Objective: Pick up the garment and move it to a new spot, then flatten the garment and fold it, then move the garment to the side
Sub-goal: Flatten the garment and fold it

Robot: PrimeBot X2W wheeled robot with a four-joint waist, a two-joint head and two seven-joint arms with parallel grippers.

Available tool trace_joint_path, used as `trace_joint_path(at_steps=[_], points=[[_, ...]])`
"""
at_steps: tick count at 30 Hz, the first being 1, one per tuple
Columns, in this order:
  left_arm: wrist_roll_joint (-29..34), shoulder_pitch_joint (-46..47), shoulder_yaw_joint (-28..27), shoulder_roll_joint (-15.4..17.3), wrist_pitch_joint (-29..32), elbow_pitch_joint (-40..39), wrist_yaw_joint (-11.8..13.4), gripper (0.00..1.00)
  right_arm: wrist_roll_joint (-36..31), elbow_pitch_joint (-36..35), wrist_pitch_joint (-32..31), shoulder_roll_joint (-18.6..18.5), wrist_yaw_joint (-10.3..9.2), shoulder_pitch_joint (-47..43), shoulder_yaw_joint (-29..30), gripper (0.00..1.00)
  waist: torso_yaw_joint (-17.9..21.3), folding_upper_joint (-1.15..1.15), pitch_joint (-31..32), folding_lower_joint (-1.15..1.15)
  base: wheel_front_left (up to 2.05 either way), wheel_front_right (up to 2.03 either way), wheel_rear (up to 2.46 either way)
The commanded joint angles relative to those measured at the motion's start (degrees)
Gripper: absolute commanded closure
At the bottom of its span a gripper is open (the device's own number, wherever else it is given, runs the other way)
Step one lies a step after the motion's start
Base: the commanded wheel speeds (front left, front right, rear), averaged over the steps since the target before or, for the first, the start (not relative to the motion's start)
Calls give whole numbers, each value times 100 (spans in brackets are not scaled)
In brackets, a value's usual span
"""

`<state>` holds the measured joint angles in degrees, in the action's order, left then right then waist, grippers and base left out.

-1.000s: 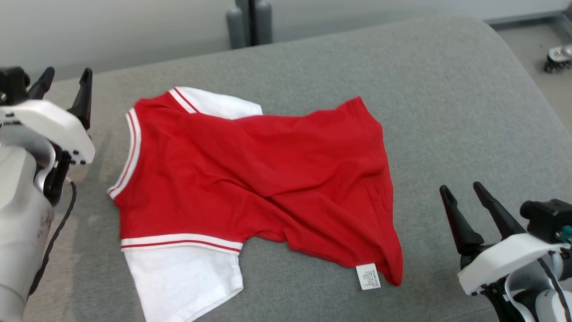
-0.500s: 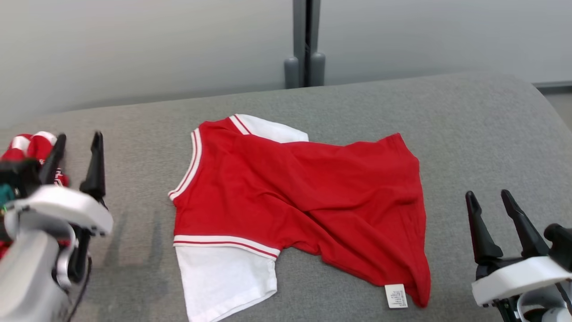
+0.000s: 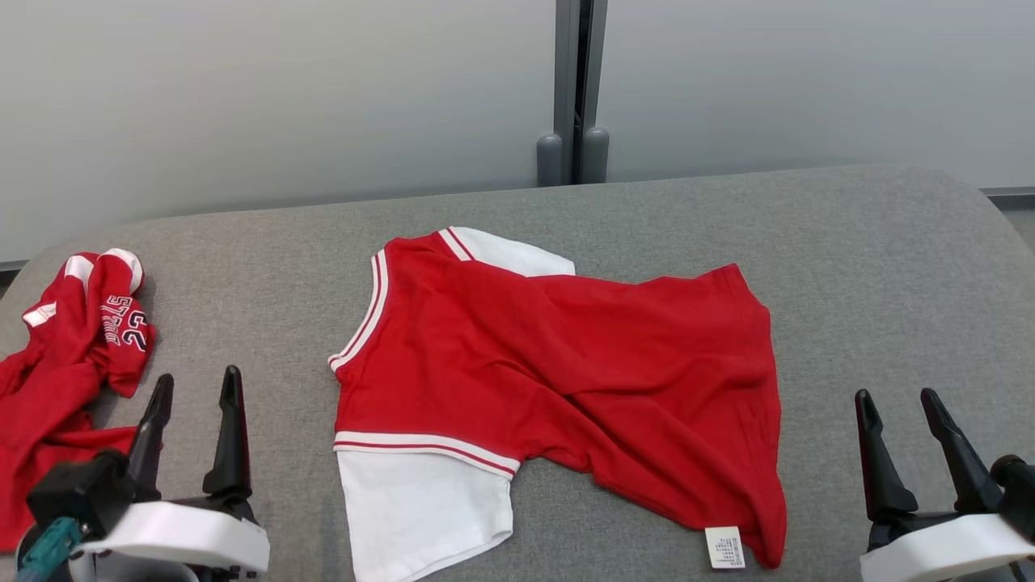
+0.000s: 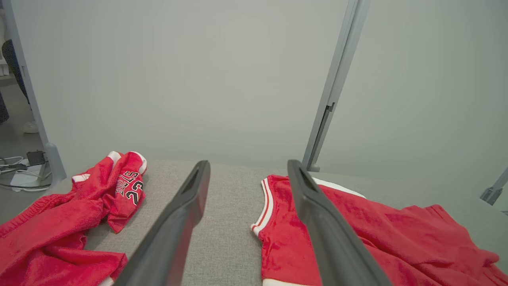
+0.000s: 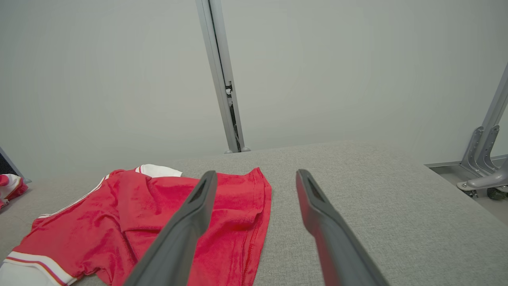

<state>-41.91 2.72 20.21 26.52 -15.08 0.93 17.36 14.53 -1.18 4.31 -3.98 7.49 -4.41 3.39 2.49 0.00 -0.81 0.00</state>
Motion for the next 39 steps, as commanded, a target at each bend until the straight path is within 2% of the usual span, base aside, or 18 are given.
trace_joint_path(at_steps=[1,9,22,24,27,30,35,36,39], points=[[40,-86,-36,-15,-9,-54,48,0,-29,-24,13,-4,1,-54,12,0,9,0,5,0,0,0,0],[204,-592,-198,-173,-11,-321,145,0,-43,-130,44,35,1,-18,-52,0,56,0,27,0,0,0,0],[251,-649,-126,-206,151,-345,143,0,-12,-165,-128,42,1,-54,-87,0,38,0,63,0,0,0,0],[159,-677,-85,-219,284,-350,134,0,39,-83,-297,44,1,-133,-101,0,42,0,74,0,0,0,0],[-32,-747,8,-256,599,-250,75,0,186,201,-1017,-43,0,-347,-250,0,34,0,87,0,0,0,0],[-179,-739,161,-275,929,-133,-6,0,426,404,-1459,-115,1,-479,-391,0,11,0,77,0,0,0,0],[-321,-652,458,-206,1590,53,-116,0,751,775,-1641,-94,1,-465,-587,0,4,0,37,0,0,0,0],[-362,-610,636,-156,1936,162,-170,0,830,949,-1744,-81,1,-406,-717,0,2,0,3,0,0,0,0],[-381,-498,754,-118,2177,251,-226,0,873,1081,-1760,-81,1,-294,-812,0,2,0,-75,0,0,0,0]])
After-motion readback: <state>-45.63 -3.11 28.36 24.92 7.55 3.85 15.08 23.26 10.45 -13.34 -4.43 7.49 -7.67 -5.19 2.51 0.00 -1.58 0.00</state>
